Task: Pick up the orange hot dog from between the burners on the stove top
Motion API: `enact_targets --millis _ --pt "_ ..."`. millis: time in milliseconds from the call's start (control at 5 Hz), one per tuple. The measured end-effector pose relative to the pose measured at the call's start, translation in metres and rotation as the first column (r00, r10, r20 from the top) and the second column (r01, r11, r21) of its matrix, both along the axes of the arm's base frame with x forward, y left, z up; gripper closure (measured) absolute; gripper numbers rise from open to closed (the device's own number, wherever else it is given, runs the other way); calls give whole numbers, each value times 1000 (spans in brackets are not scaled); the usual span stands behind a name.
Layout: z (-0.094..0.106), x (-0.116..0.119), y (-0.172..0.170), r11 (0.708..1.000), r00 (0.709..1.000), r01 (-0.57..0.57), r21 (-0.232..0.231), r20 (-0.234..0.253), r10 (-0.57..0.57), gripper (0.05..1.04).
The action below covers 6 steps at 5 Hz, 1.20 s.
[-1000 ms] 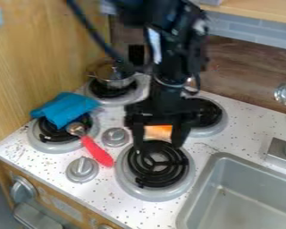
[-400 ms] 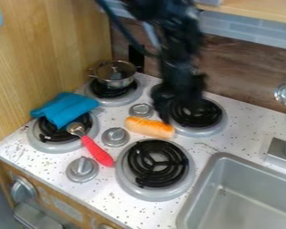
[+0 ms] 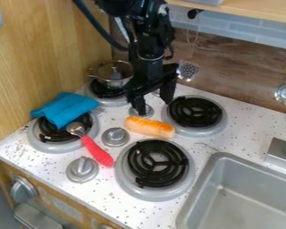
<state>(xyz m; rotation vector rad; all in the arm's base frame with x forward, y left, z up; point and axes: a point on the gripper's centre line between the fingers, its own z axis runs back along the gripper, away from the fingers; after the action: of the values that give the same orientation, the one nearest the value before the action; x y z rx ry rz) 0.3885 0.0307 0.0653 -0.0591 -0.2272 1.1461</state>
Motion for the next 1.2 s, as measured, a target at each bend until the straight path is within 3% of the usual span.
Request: enact_targets --millis 400,800,1200 --pt "-7 -6 11 995 995 -101 -6 -7 101 83" --pt "-6 -6 12 960 960 -279 -31 -24 278 83" --pt "-27 5 15 938 936 -346 -25 -70 344 83"
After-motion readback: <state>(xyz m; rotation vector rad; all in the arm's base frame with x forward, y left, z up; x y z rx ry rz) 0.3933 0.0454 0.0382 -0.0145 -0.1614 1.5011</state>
